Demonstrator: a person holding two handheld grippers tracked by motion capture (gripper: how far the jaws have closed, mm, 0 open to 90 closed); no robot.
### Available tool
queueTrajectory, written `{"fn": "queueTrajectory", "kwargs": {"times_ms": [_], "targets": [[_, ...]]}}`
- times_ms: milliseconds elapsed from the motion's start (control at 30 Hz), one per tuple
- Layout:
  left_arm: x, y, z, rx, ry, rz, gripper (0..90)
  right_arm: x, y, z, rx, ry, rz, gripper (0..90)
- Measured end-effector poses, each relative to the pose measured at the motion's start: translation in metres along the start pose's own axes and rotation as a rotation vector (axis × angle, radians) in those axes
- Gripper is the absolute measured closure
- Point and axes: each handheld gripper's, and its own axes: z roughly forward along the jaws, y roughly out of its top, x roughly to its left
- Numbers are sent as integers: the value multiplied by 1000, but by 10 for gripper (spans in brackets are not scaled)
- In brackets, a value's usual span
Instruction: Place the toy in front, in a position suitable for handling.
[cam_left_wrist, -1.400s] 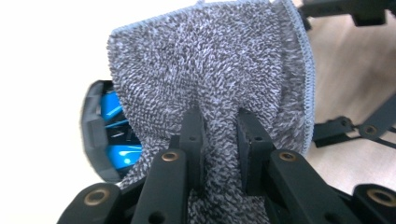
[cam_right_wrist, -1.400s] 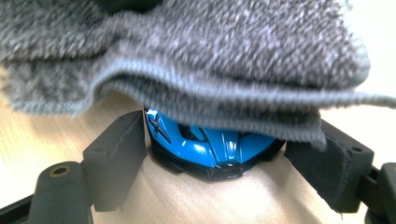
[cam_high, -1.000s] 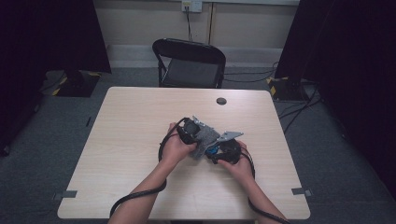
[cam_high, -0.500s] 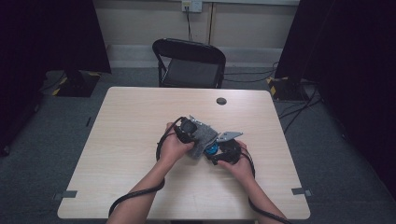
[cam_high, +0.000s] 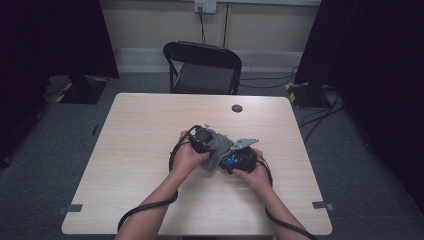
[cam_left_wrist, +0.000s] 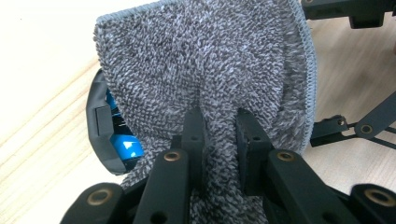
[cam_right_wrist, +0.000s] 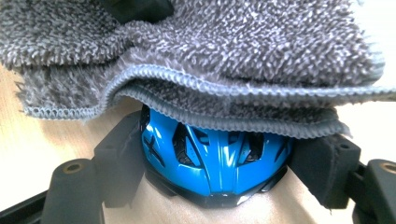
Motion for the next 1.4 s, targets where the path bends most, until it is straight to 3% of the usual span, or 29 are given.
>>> {"fn": "queueTrajectory", "kwargs": {"times_ms": [167,367,600,733,900,1200,1400], "targets": [[7,-1,-4,6,27,-16,762,0,0,0,-1,-1,0,252],[29,-5,-6,-6,26,-87,762,1,0,0,1,-7,10,251],[34,-3,-10,-5,41,-97,763,1,0,0,1,-7,10,251],[44,-5,-15,3,61,-114,763,1,0,0,1,-7,10,251],[56,-12,-17,43,112,-121,763,1,0,0,1,-7,10,251],[74,-29,-17,44,109,-189,763,1,0,0,0,-7,10,250],[89,-40,-29,30,129,-237,764,1,0,0,0,-7,11,250]]}}
